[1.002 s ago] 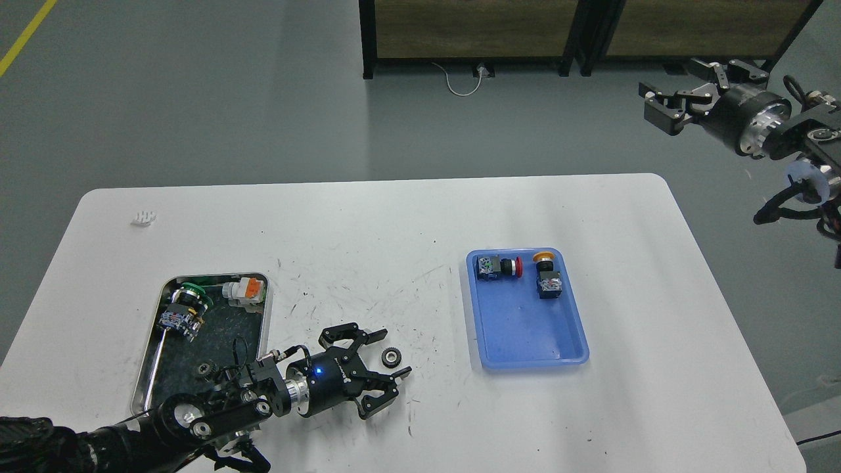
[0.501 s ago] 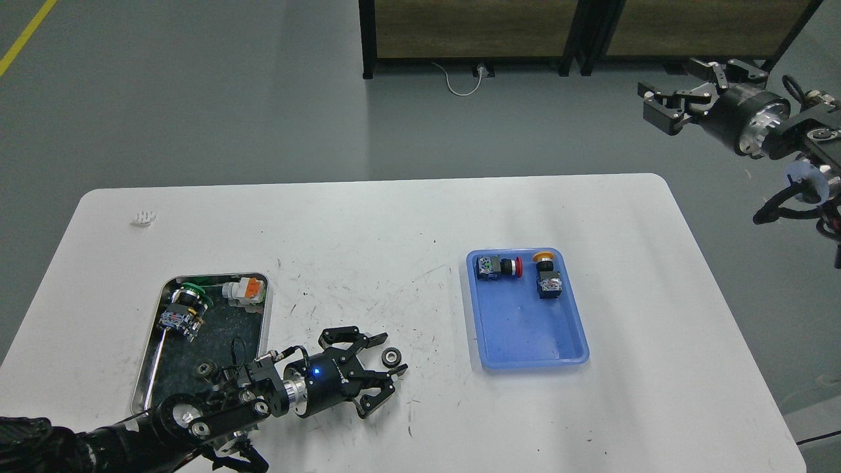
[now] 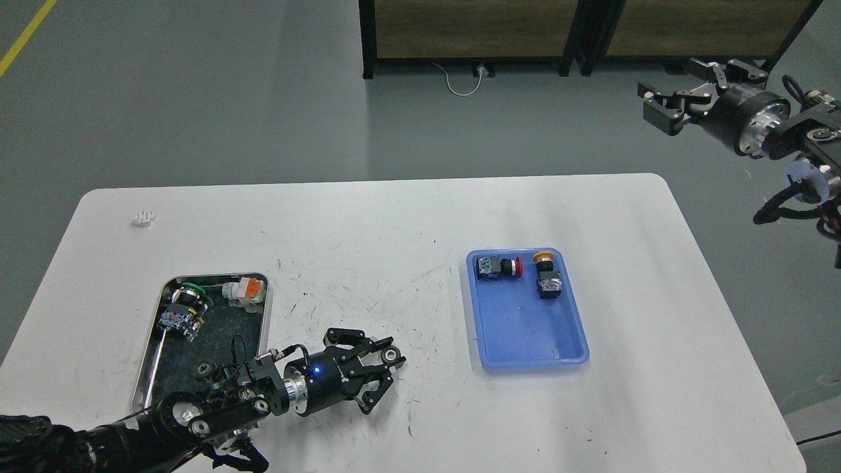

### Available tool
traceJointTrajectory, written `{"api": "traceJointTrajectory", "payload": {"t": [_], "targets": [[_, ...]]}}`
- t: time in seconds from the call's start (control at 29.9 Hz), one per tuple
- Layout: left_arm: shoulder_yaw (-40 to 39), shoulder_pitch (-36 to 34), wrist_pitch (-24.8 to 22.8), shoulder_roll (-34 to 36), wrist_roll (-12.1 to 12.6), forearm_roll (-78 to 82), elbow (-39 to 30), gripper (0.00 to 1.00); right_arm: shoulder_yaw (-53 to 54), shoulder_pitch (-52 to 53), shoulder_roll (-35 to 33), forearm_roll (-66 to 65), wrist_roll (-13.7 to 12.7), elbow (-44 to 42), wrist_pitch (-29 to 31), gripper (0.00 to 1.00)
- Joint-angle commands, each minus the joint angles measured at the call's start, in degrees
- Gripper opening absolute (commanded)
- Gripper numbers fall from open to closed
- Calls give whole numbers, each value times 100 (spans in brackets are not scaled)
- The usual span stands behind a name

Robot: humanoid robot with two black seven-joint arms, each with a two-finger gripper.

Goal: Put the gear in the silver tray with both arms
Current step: 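Close the left gripper on the black gear, then carry the gear with the left gripper into the silver tray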

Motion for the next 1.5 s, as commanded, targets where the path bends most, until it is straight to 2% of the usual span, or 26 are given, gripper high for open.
{"api": "traceJointTrajectory", "payload": {"t": [0.0,0.1,0.3,0.63,0.77,0.9,1.3,1.47], "targets": [[0,-17,-42,-3,27,-2,-51,17,0,6,0,0,0,-9,0,86],[-87,-61,-60,93,106,-10,-201,17,0,-3,0,-9,0,-18,0,86],[-150,-473,-305,988,185,-264,-631,18,-26,-12,35,-35,0,-44,0,86],[-220,-729,-736,2755,89,-511,-1352,19,-44,-82,176,-70,-9,-44,0,86],[-246,-607,-807,3195,80,-529,-1353,19,-53,-126,325,-96,-18,-70,-9,86],[-255,-404,-772,3354,80,-529,-1309,20,-53,-135,457,-202,-18,-141,-18,86],[-255,0,-640,3249,62,-529,-1028,23,-44,-100,598,-220,-26,-255,-26,86],[-255,62,-640,3143,27,-529,-896,34,-53,-82,686,-220,-26,-299,-26,87]]}}
